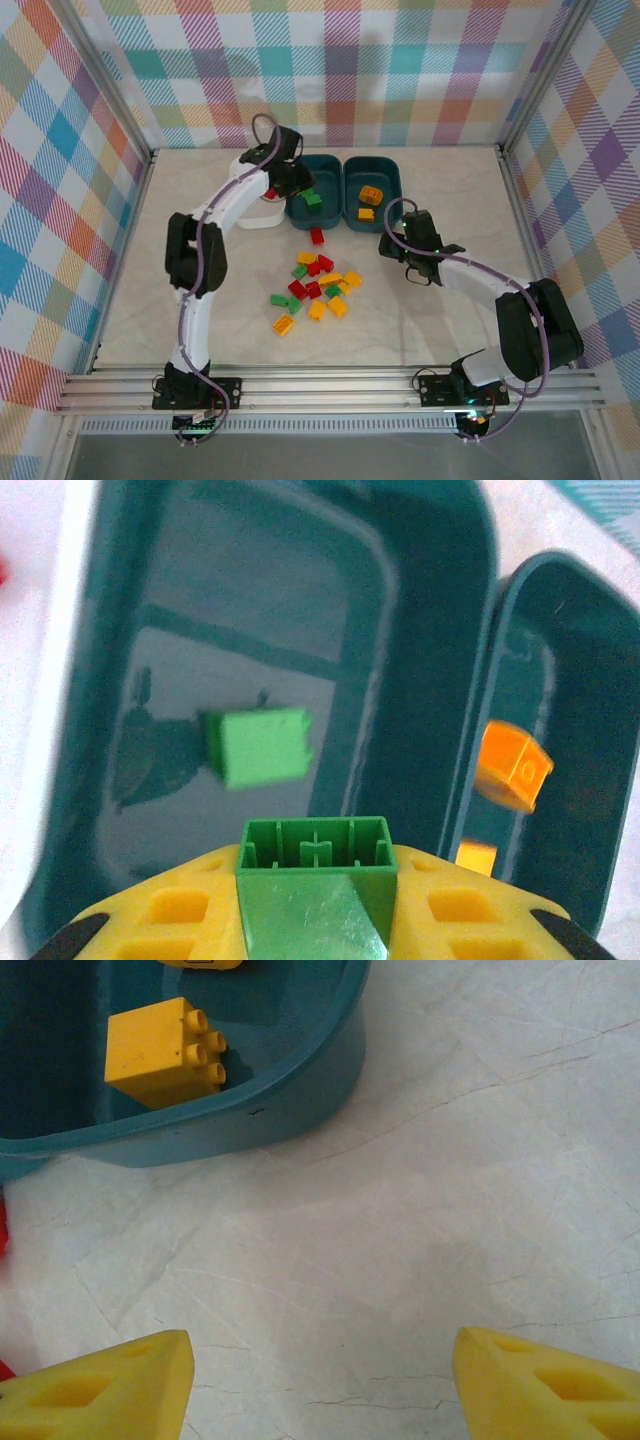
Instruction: Sort the legos into containers by color
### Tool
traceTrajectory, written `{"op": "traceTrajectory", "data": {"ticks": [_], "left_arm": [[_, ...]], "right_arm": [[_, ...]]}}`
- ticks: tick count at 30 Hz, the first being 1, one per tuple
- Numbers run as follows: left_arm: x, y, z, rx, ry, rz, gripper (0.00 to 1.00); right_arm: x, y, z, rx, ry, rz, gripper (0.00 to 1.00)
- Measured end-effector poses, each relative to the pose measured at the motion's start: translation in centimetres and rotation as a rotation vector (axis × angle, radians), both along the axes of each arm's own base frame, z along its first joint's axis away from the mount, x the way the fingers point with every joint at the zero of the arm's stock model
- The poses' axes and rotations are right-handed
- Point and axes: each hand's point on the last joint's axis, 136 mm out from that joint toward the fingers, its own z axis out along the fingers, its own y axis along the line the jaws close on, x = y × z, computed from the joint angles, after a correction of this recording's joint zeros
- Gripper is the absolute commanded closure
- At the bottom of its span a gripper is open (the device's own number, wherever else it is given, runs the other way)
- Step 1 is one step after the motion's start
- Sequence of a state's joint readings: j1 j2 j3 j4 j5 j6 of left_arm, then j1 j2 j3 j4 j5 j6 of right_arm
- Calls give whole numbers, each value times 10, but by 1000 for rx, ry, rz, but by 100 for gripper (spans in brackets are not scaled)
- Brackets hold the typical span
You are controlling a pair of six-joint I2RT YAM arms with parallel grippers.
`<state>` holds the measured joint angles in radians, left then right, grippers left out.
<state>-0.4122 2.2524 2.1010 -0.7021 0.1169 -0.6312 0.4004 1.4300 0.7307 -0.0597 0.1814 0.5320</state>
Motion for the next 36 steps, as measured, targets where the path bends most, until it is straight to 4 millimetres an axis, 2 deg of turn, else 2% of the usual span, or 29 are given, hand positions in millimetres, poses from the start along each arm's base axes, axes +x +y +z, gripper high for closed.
{"op": "traceTrajectory", "data": {"ticks": [5, 12, 15, 16, 17, 20, 25, 27, 29, 33, 36], "left_arm": [[29, -18, -9, 16, -26, -34, 67], [30, -20, -45, 45, 34, -47, 62], [28, -21, -54, 46, 56, -52, 52], [27, -22, -55, 44, 62, -56, 44], [27, -23, -53, 42, 63, -62, 37], [28, -27, -39, 39, 35, -83, 26], [25, -28, -9, 32, -11, -103, 24], [17, -25, 7, 35, -26, -113, 24], [-4, -14, 22, 43, -28, -114, 23], [-68, 19, 47, 55, -47, -93, 17], [-121, 48, 47, 52, -58, -52, 15]], "right_arm": [[1, 1, 1, 9, -9, -5, 30], [2, -1, 1, 2, -12, -11, 30], [2, -1, 1, 0, -13, -13, 30], [2, -1, 1, 0, -13, -13, 29], [2, -1, 1, 0, -13, -13, 29], [2, -1, 1, 0, -13, -13, 29], [2, -1, 3, 1, -19, -11, 30], [1, -1, 5, 2, -25, -8, 30], [-1, 2, 6, -1, -28, 2, 30], [-6, 19, 6, -12, -36, 64, 30], [-14, 39, 0, -29, -29, 132, 30]]}}
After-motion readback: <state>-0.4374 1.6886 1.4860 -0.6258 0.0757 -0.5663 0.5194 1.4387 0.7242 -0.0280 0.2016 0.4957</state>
